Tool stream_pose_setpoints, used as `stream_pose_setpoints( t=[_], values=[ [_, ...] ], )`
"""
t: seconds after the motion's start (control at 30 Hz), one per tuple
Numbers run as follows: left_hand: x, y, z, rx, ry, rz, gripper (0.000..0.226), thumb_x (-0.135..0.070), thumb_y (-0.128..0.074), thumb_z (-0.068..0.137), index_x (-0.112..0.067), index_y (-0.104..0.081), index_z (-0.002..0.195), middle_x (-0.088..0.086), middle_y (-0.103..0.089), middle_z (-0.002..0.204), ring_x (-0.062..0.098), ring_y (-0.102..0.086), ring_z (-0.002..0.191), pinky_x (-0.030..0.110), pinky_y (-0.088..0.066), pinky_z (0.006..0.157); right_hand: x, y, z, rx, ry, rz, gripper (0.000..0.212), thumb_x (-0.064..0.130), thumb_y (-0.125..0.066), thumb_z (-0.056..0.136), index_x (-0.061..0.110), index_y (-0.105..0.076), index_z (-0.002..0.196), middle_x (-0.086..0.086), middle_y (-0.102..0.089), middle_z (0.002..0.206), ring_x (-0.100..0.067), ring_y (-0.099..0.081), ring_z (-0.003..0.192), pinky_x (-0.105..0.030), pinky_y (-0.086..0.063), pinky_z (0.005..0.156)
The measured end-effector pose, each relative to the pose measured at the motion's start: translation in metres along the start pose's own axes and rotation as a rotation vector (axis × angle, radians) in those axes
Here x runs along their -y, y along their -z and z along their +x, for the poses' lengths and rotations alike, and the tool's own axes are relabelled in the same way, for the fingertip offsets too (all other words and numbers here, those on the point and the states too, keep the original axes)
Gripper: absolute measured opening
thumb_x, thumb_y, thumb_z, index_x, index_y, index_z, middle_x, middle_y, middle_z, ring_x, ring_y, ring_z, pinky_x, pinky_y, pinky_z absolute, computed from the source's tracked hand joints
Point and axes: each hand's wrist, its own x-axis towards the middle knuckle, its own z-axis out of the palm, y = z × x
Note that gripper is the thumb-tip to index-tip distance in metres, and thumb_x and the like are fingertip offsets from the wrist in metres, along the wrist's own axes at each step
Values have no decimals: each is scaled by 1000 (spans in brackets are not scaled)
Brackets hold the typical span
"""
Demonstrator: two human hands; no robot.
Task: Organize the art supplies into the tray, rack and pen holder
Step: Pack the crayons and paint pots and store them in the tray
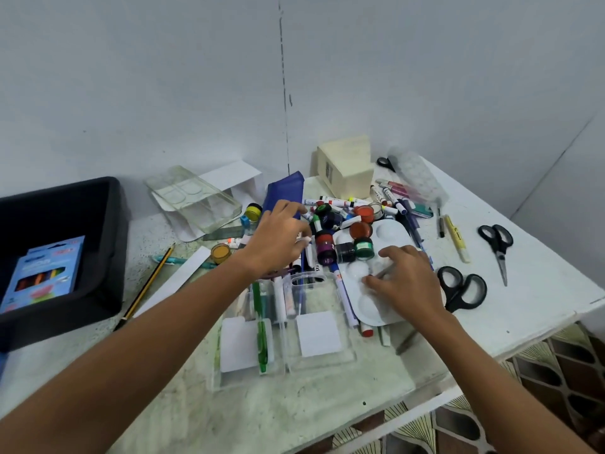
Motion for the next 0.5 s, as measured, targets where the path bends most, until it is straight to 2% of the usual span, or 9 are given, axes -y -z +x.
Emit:
stream_pose_setpoints(
  t=[0.1,0.2,0.27,0.33,0.37,0.43,0.5],
  values=[
    [-4,11,-5,-128,-45,-166,15,-22,-67,87,-12,-73,98,5,-58,116,22,-44,114,38,-41,93,0,-1,1,-27,20,70,50,26,-81,73,19,-61,118,-8,-52,120,-28,-51,108,-30,-38,72],
    [-9,22,-11,-172,-71,-267,16,-21,-69,86,-12,-72,99,2,-63,105,15,-49,102,28,-39,88,3,0,1,-42,17,205,44,9,-80,73,17,-62,112,-5,-45,117,-24,-55,93,-28,-41,74],
    [-11,30,-18,-180,-44,-368,15,-18,-71,85,-12,-72,98,2,-69,97,12,-57,91,18,-41,80,7,2,1,-67,13,313,42,2,-79,72,15,-64,110,-1,-42,112,-22,-55,92,-25,-43,77],
    [-12,39,-26,-179,37,-516,14,-14,-73,83,-9,-73,96,2,-72,90,8,-63,80,7,-41,68,14,5,1,-109,25,411,40,-1,-79,72,14,-66,108,0,-46,109,-21,-58,89,-16,-43,72],
    [-11,43,-32,-189,75,-573,14,-13,-74,82,-9,-74,95,2,-72,88,7,-64,76,6,-43,66,20,6,0,-120,43,461,39,-3,-77,73,13,-67,107,0,-51,108,-21,-60,87,-12,-42,68],
    [-7,52,-45,-202,135,-642,14,-11,-76,80,-8,-75,94,1,-72,84,9,-67,76,15,-51,70,38,6,-3,-107,93,555,39,-9,-74,73,12,-70,105,-4,-58,106,-18,-62,81,-8,-43,66],
    [2,61,-62,-206,177,-698,16,-9,-77,78,-9,-75,94,3,-72,83,11,-67,76,22,-55,73,60,1,-9,-59,156,622,40,-11,-73,71,13,-71,103,-9,-62,105,-19,-64,76,-13,-50,69]
  ],
)
